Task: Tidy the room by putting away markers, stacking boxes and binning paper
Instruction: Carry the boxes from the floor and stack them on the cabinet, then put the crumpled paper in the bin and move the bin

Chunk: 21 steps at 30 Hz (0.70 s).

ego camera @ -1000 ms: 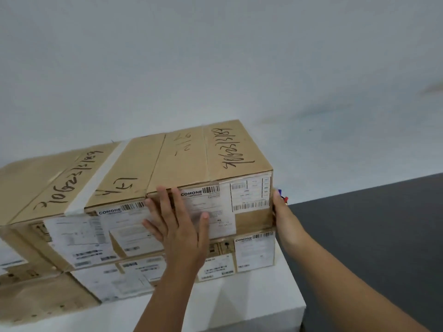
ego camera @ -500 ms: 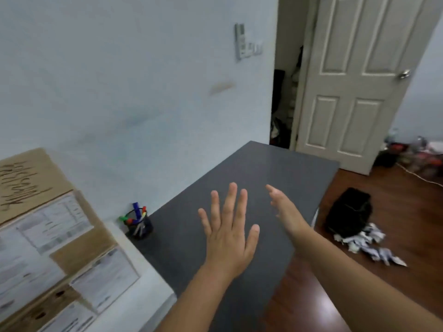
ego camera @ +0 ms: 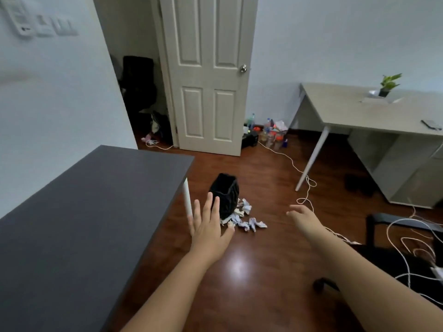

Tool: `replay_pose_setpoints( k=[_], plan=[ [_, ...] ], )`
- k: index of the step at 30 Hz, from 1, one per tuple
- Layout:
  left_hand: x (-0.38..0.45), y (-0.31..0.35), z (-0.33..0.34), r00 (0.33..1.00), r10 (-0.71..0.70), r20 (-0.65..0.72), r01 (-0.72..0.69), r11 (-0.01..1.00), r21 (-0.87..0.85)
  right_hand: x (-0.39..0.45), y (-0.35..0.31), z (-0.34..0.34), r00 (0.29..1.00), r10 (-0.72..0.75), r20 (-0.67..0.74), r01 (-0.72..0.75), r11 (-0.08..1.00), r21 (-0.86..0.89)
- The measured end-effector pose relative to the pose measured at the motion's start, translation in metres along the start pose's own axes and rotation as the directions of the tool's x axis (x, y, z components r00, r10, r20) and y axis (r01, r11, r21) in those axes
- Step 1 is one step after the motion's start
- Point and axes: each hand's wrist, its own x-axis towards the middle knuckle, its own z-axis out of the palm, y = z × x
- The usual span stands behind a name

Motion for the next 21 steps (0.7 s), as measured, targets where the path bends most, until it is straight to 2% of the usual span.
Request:
replay_pose_setpoints(
  k=[8, 14, 17, 21],
  plan=[
    [0.133, -0.036, 0.081, 0.951, -0.167, 0.258, 0.139, 0.983, 0.123, 0.144, 0.052, 0.013, 0.964, 0.257, 0.074, -0.25, 0.964, -0.089],
    [0.268, -0.069, 0.131, 0.829, -0.29, 0.478, 0.185, 0.949, 0.255, 0.274, 0.055, 0.022, 0.909, 0.406, 0.091, -0.376, 0.895, -0.242],
    [0.331, -0.077, 0.146, 0.772, -0.325, 0.546, 0.166, 0.933, 0.321, 0.331, 0.042, 0.027, 0.907, 0.402, 0.126, -0.332, 0.866, -0.374],
    [0.404, -0.084, 0.179, 0.726, -0.314, 0.612, 0.132, 0.937, 0.325, 0.4, 0.023, 0.042, 0.893, 0.372, 0.254, -0.214, 0.846, -0.488]
  ],
)
